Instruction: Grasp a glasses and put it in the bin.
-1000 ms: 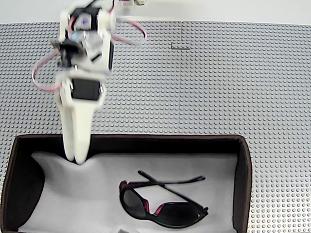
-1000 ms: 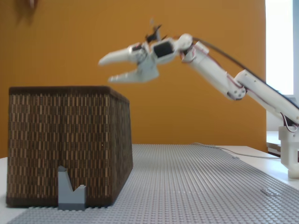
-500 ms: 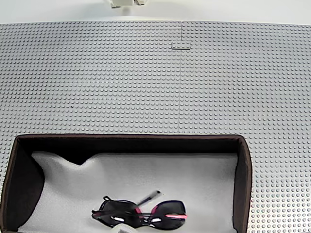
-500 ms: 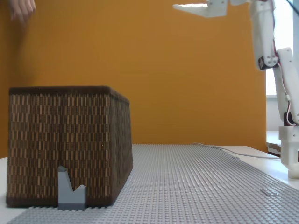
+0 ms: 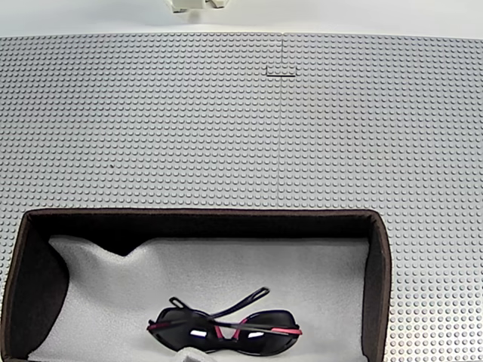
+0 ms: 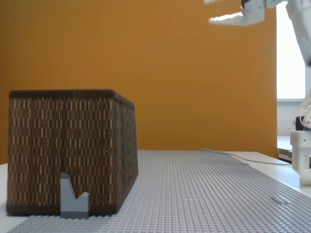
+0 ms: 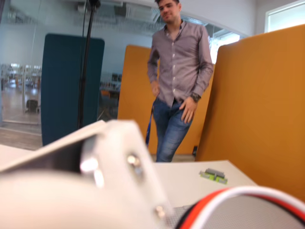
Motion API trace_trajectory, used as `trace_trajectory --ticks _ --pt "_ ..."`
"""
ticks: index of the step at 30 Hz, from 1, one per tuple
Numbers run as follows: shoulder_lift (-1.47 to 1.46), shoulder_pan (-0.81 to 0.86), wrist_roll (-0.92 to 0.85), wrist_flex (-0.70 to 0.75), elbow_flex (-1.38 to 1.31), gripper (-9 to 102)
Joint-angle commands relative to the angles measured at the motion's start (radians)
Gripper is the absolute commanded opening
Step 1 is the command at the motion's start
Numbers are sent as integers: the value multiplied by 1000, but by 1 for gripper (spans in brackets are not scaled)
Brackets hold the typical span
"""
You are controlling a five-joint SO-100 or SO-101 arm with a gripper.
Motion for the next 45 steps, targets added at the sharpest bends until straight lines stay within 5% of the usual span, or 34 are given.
trace_trajectory --ticks 1,8,16,32,38,40,43,45 --pt "143 15 5 -107 337 21" --pt "264 0 78 -216 765 21" --pt "150 -54 146 -77 715 24" --pt "127 -63 193 -112 744 23" --pt "137 -60 160 -143 776 42" --pt "164 -51 160 -175 804 35" --pt "186 -38 176 -198 827 6" --pt "195 -38 176 -204 836 0"
